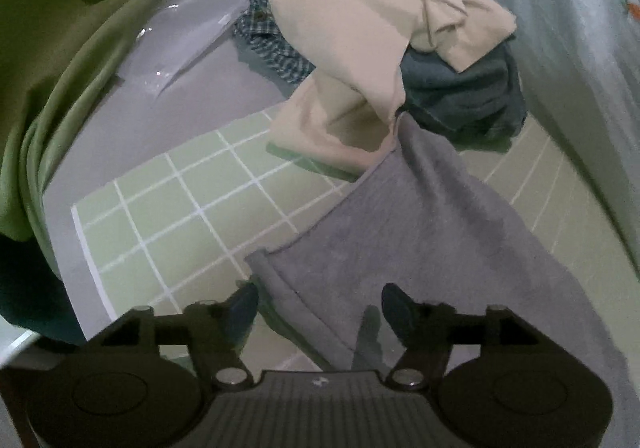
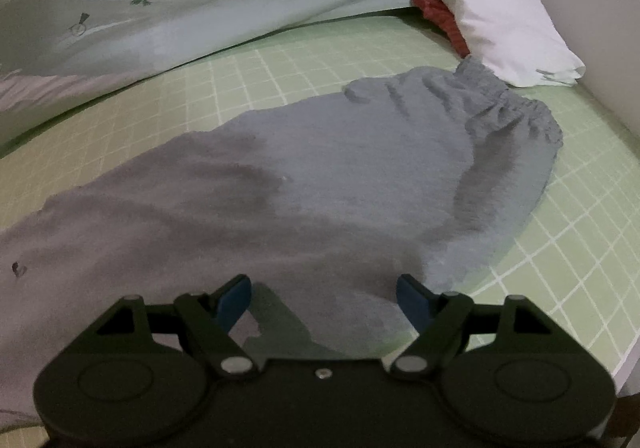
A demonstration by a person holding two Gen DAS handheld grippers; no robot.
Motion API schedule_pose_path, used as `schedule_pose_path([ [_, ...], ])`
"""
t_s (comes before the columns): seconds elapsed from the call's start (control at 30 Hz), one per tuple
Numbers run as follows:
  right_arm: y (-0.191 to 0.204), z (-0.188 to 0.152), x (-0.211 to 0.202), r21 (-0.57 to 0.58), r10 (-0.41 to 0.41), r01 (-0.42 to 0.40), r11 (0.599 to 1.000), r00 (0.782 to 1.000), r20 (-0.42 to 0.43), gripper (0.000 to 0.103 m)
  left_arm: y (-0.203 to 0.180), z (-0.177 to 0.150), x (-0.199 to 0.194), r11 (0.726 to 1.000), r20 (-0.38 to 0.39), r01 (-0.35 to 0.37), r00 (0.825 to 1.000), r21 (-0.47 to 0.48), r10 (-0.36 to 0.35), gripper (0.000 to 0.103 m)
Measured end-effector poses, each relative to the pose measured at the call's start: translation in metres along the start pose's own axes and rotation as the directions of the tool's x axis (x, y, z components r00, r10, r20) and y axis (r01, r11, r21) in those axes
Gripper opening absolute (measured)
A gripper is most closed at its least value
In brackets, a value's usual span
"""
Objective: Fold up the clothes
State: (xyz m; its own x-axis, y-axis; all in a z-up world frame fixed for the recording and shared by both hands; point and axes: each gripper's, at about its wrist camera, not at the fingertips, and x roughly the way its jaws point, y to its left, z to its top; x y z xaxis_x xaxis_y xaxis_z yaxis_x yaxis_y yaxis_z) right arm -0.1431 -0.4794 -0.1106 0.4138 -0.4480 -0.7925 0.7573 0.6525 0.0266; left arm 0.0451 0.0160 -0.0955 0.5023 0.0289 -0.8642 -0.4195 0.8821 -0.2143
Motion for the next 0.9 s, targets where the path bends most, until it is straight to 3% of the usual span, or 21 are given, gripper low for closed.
schedule_pose_path([
  [0.33, 0.011, 0.000, 0.004, -0.050, 0.018, -0.019, 0.999, 1.000, -0.014, 0.082, -0.005, -0.007, 0.015, 0.997, 0.006, -0.071, 0.997, 0.008, 0.071, 0.081],
  [0.37, 0.010, 0.000, 0.005, -0.046, 0.017, -0.018, 0.999, 1.000, -0.015, 0.082, -0.006, -0.007, 0.015, 0.997, 0.014, -0.074, 0.997, 0.020, 0.074, 0.077],
  [0.43, 0.010, 0.001, 0.005, -0.042, 0.013, -0.014, 0.999, 1.000, -0.015, 0.082, -0.009, -0.006, 0.015, 0.997, 0.031, -0.069, 0.997, 0.042, 0.067, 0.055],
  [0.5, 0.009, 0.000, 0.005, -0.037, 0.011, -0.012, 0.999, 1.000, -0.016, 0.082, -0.011, -0.005, 0.015, 0.997, 0.038, -0.059, 0.998, 0.044, 0.057, 0.024],
  [0.53, 0.009, 0.000, 0.005, -0.035, 0.011, -0.011, 0.999, 1.000, -0.017, 0.082, -0.011, -0.004, 0.014, 0.998, 0.047, -0.052, 0.998, 0.029, 0.050, 0.019],
  [0.6, 0.009, 0.000, 0.006, -0.032, 0.011, -0.012, 0.999, 1.000, -0.019, 0.082, -0.011, -0.001, 0.010, 1.000, 0.073, -0.007, 0.997, 0.001, 0.007, 0.008],
  [0.77, 0.010, -0.001, 0.006, -0.021, 0.017, -0.017, 1.000, 1.000, -0.016, 0.082, -0.040, 0.012, -0.010, 0.990, 0.162, 0.112, 0.979, 0.090, -0.126, 0.005],
  [0.83, 0.009, -0.002, 0.006, -0.012, 0.019, -0.020, 1.000, 1.000, -0.017, 0.082, -0.063, 0.011, -0.023, 0.969, 0.180, 0.177, 0.962, 0.175, -0.208, 0.005],
  [0.9, 0.006, -0.003, 0.006, -0.006, 0.024, -0.024, 1.000, 1.000, -0.014, 0.082, -0.088, 0.006, -0.034, 0.931, 0.171, 0.246, 0.939, 0.270, -0.298, 0.005],
])
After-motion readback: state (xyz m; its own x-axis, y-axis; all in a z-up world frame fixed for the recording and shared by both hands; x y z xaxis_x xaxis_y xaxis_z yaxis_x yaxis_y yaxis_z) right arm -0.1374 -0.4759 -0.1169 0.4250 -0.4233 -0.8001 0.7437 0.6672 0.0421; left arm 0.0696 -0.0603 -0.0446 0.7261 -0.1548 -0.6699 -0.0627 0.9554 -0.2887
